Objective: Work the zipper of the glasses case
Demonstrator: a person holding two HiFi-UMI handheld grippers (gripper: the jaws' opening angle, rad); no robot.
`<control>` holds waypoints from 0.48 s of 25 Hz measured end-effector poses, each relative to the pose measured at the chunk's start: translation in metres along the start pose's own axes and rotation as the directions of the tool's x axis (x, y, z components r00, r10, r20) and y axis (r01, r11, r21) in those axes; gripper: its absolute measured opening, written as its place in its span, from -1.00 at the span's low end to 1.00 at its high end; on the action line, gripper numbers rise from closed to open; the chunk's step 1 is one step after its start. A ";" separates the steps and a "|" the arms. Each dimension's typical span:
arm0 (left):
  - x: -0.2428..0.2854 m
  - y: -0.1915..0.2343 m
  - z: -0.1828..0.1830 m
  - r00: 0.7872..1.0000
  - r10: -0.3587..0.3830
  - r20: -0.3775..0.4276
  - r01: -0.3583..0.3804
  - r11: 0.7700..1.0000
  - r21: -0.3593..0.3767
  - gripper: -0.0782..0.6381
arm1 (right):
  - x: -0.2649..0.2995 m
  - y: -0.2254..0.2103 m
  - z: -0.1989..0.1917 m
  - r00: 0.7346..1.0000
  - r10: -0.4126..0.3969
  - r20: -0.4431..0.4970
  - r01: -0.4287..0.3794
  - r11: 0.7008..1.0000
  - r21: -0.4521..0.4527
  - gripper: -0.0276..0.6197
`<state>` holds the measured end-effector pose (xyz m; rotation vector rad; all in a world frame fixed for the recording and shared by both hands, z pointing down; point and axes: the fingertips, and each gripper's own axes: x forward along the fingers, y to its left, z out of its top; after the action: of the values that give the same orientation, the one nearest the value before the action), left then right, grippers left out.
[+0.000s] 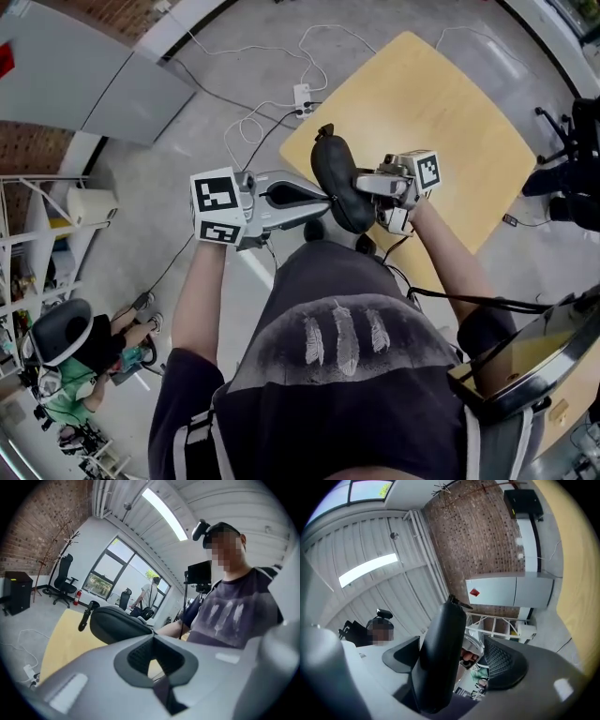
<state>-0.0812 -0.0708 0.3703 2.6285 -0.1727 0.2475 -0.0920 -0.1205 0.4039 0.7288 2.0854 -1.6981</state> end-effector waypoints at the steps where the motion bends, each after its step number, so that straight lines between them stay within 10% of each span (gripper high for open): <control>1: 0.001 0.001 -0.001 1.000 -0.008 0.003 0.008 1.000 -0.012 -0.79 | 0.003 0.001 -0.001 1.000 0.018 -0.007 -0.018 1.000 0.016 0.39; 6: 0.009 0.010 -0.015 1.000 0.000 -0.011 -0.001 0.997 -0.076 -0.79 | -0.002 -0.001 0.001 0.998 0.022 0.054 -0.025 0.998 0.050 0.05; 9: 0.002 0.024 -0.028 0.998 0.063 -0.013 -0.064 0.989 -0.131 -0.79 | -0.012 -0.013 0.008 0.983 -0.136 0.124 0.138 0.990 -0.011 -0.04; 12: 0.000 0.048 -0.050 0.983 0.170 -0.063 -0.179 0.964 -0.195 -0.79 | -0.030 -0.032 0.017 0.913 -0.355 0.201 0.379 0.921 -0.092 -0.10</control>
<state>-0.0963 -0.0887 0.4357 2.4075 -0.3950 0.3315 -0.0872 -0.1471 0.4425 0.1354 2.2785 -1.7145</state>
